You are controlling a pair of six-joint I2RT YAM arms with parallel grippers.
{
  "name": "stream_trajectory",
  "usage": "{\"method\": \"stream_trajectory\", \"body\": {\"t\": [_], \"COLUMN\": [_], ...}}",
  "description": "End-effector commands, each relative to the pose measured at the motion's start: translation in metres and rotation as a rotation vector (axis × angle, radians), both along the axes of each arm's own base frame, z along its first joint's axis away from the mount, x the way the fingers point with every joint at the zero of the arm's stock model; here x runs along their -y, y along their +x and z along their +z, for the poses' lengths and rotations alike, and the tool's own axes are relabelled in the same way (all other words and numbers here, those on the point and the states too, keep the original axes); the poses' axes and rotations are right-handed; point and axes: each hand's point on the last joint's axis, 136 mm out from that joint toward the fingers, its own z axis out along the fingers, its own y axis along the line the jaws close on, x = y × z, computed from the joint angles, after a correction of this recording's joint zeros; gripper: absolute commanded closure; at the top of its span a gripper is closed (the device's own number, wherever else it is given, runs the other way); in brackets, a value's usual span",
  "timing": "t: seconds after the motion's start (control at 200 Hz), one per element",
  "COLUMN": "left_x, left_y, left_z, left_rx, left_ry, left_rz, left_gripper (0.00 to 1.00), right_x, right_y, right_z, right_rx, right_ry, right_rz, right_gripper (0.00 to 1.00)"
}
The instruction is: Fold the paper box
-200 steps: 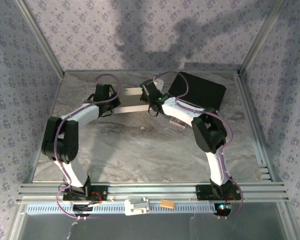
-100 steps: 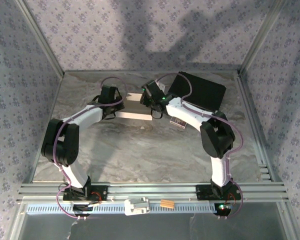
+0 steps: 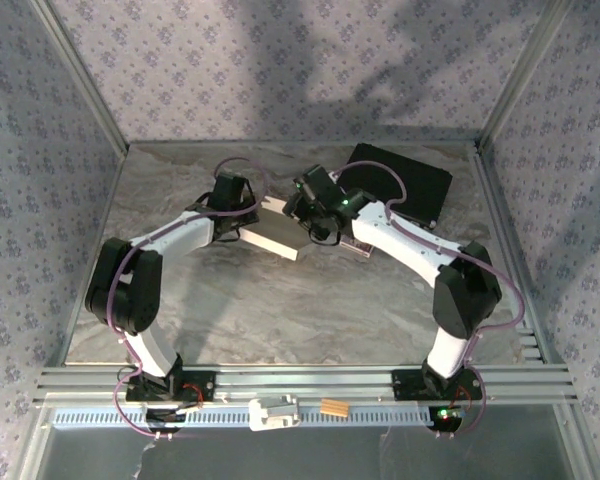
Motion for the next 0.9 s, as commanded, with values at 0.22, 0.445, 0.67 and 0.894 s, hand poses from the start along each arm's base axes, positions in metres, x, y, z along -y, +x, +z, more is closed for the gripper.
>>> {"method": "stream_trajectory", "body": {"t": [0.22,0.445,0.67,0.894], "left_x": [0.006,0.007,0.007,0.007], "left_y": [-0.016,-0.021,-0.021,-0.023], "left_z": [-0.021,-0.022,-0.016,-0.016], "left_rx": [-0.092,-0.083,-0.068,-0.064], "left_ry": [0.008,0.022,0.039,0.050], "left_rz": [-0.003,0.003,0.009,0.015], "left_gripper": [1.00,1.00,1.00,1.00], "right_x": [0.002,-0.002,-0.018,-0.023], "right_y": [-0.030,0.020,0.058,0.096], "right_z": [0.019,0.060,0.051,0.049], "right_rx": [-0.184,-0.050,-0.156,-0.183], "right_ry": [0.175,0.335,0.347,0.329], "right_rz": [-0.212,-0.350,-0.392,-0.409], "right_gripper": [0.36,0.37,0.39,0.39]}}
